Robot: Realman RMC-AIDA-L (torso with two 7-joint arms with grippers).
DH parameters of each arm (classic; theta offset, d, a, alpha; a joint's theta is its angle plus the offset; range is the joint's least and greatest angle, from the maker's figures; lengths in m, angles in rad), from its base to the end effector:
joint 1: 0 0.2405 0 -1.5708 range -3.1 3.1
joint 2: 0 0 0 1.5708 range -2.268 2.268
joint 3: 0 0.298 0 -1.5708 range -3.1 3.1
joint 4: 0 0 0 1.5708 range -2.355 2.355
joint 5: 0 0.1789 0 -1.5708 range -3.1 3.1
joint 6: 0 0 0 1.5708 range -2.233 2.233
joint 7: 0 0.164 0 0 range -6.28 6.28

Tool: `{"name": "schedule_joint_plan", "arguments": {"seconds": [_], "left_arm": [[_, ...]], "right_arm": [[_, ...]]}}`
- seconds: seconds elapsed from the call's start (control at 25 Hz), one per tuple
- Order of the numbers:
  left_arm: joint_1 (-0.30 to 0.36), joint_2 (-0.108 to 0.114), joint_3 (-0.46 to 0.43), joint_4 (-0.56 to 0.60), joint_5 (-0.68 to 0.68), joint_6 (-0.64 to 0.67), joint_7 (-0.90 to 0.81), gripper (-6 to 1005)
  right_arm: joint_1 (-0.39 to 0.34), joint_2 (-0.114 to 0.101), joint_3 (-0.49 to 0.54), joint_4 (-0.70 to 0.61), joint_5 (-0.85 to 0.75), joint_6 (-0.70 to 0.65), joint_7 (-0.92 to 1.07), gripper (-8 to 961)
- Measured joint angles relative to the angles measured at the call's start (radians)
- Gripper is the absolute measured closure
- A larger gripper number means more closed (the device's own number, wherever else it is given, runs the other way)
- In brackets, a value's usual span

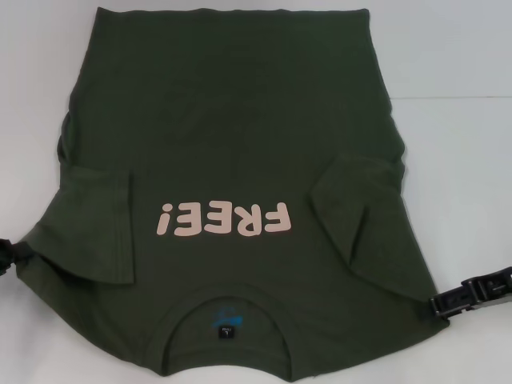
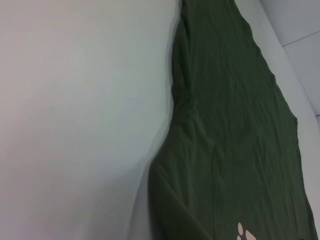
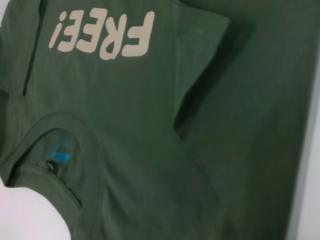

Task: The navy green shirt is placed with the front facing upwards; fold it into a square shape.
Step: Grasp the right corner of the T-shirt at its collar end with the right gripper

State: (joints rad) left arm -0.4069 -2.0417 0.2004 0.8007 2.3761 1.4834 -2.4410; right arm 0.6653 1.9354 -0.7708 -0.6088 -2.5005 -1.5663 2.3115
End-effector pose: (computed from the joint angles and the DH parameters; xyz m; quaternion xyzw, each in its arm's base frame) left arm -0.3886 0.3005 0.0353 -0.5790 -0.7401 -0.2686 0.2119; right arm 0.3212 0.3369 -0.0124 -0.8131 0.5791 -0.0294 0.0517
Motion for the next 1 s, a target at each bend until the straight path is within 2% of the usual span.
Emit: {"name": "schedule_joint_plan", "arguments": {"seconds": [0.12,0.68,1.0], "left_arm": [[0.000,0.000,-0.001,0.000,0.000,0.000,0.002,1000],[0.000,0.000,-0.001,0.000,-0.004,0.001,0.002,1000],[-0.002,-0.001,-0.001,0.000,-0.022,0.009,0.003,1000]], "right_arm": [[0.013,0.013,-0.004,0.001,-0.009,-0.006,0.001,210],[0.048,0.042,0.001,0.001,-0.016,-0.007,0.002,211],[0.080,0.068,-0.006,0.001,-0.021,-0.002,0.007,211]]}}
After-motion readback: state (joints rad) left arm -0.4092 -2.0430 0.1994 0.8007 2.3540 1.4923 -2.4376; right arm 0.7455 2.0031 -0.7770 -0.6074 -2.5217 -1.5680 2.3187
